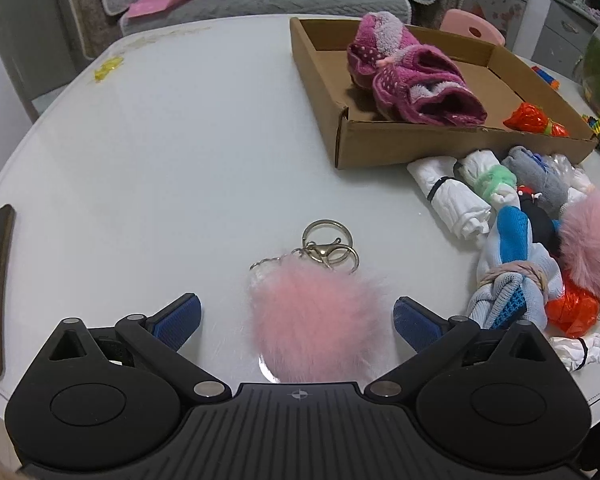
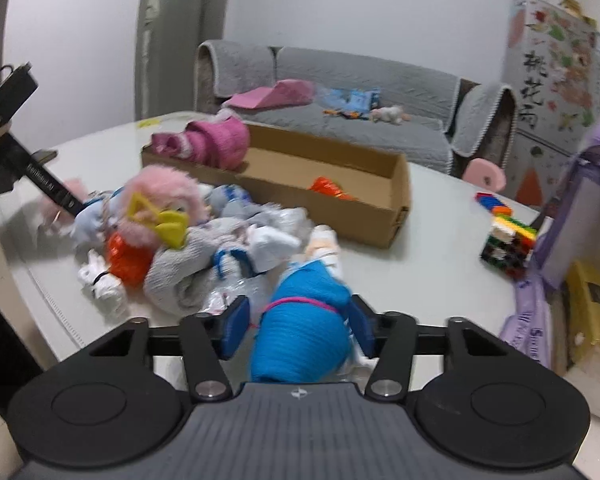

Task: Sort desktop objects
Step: 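Grasp the pink pompom keychain with the left tool while the right tool grasps the blue sock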

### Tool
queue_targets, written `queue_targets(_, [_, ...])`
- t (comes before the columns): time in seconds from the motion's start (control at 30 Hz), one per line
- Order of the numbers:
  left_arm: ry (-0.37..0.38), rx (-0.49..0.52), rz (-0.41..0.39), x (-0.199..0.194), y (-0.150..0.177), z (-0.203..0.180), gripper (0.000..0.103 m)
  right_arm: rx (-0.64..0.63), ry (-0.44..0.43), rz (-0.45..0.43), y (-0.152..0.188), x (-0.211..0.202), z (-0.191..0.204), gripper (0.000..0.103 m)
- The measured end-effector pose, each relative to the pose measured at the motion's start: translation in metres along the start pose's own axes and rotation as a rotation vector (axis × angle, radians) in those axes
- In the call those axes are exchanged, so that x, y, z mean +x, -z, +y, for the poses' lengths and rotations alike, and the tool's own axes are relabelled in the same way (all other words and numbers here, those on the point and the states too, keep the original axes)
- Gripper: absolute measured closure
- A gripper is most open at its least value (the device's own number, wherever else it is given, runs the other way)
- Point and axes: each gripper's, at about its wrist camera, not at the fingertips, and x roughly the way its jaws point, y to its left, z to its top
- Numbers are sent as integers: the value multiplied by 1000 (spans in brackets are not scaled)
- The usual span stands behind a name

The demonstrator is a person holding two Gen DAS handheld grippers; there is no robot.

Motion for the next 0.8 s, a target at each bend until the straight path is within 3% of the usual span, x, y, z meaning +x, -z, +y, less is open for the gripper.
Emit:
queue_targets(0.2, [-2, -5, -11, -1, 2, 0, 0, 24, -1, 20, 0, 3, 0, 55])
queue_targets(0.33, [-8, -13, -19, -2, 4, -2, 0, 35, 17, 112, 2, 20, 2, 55])
queue_targets(0.47, [-14, -25, -27, -1, 4, -1, 1, 42, -2, 112, 1, 19, 4, 58])
queue_targets(0.57, [-11, -22, -49, -6, 5, -4, 14, 55, -11, 108, 0, 17, 2, 59])
queue_targets(0.63, [-3, -13, -71, -13, 4, -7, 55, 63, -14, 99, 0, 15, 1, 60])
queue_targets(0.8, [-2, -10, -73, -15, 5, -9, 60, 108, -27, 56, -4, 8, -8, 61])
